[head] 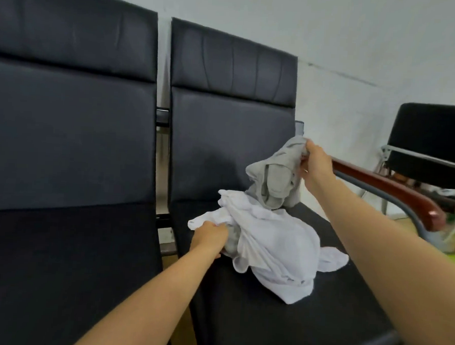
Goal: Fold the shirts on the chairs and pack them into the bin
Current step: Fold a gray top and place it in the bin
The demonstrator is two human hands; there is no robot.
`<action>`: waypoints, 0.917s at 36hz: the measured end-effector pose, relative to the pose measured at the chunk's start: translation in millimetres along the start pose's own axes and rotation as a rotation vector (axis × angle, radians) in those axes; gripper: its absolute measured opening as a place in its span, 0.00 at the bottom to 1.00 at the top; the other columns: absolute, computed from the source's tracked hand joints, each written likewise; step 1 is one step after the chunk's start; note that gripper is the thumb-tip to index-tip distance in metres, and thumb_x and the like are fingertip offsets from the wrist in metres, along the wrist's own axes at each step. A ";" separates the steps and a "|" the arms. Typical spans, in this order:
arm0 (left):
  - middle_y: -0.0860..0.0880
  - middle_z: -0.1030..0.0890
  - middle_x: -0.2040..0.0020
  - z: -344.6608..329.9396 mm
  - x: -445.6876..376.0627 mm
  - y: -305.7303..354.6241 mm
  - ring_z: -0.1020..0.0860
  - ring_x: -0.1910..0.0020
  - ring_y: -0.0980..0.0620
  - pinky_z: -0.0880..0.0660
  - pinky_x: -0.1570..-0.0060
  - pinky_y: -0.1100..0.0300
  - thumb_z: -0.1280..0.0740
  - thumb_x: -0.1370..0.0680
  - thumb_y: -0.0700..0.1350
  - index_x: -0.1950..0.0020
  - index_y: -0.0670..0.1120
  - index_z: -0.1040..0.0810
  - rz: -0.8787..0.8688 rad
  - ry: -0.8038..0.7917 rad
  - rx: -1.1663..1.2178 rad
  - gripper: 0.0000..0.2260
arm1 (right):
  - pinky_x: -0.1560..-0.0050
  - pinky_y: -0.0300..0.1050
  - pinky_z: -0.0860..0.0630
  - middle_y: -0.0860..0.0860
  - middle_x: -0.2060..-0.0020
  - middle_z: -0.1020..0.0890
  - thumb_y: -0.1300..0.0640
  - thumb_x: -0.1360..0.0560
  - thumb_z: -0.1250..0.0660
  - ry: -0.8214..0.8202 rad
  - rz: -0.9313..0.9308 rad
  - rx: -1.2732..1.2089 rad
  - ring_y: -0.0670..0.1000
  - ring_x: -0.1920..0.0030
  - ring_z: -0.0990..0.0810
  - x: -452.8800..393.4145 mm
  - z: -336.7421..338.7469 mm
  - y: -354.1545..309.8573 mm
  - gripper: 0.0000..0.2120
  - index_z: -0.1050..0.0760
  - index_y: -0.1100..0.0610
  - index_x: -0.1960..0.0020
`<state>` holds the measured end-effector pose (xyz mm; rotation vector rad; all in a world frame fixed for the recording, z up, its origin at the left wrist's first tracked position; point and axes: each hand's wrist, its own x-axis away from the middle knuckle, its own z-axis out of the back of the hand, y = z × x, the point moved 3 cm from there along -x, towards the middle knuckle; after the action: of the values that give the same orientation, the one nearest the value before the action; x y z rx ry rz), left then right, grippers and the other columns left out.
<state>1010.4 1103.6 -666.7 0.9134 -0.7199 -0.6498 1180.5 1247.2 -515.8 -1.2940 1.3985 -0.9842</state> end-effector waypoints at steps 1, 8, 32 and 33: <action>0.46 0.28 0.61 0.3 -0.3 1.5 0.25 0.61 0.47 0.20 0.48 0.52 0.43 0.18 0.50 0.40 0.41 0.26 0.037 -0.012 0.037 0.15 | 0.59 0.42 0.25 0.50 0.61 0.22 0.50 0.20 0.37 0.010 0.027 -0.063 0.49 0.60 0.23 0.8 -2.9 -18.6 0.09 0.24 0.54 0.54; 0.42 0.23 0.55 33.5 14.8 24.9 0.23 0.59 0.45 0.23 0.60 0.54 0.44 0.18 0.55 0.35 0.37 0.26 0.042 -0.107 0.373 0.23 | 0.60 0.40 0.20 0.50 0.60 0.20 0.52 0.19 0.38 -0.133 0.154 -0.267 0.48 0.60 0.20 46.6 -48.7 -133.1 0.09 0.24 0.55 0.54; 0.44 0.19 0.39 353.5 171.4 -56.3 0.21 0.41 0.45 0.25 0.39 0.48 0.35 0.20 0.51 0.35 0.44 0.23 -0.243 -0.066 0.768 0.17 | 0.62 0.41 0.20 0.56 0.58 0.18 0.59 0.19 0.37 -0.600 -0.198 -0.337 0.51 0.59 0.18 301.4 -266.5 -20.7 0.08 0.23 0.62 0.52; 0.44 0.19 0.40 361.0 171.6 -73.5 0.21 0.41 0.45 0.26 0.38 0.48 0.34 0.21 0.51 0.36 0.44 0.23 -0.205 -0.037 0.763 0.17 | 0.62 0.42 0.21 0.56 0.59 0.18 0.59 0.19 0.36 -0.589 -0.196 -0.245 0.51 0.60 0.18 308.7 -267.1 -5.5 0.08 0.22 0.62 0.52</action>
<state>816.7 772.2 -533.3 1.6966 -0.9348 -0.5728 927.2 928.2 -489.4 -1.7534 0.9622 -0.4920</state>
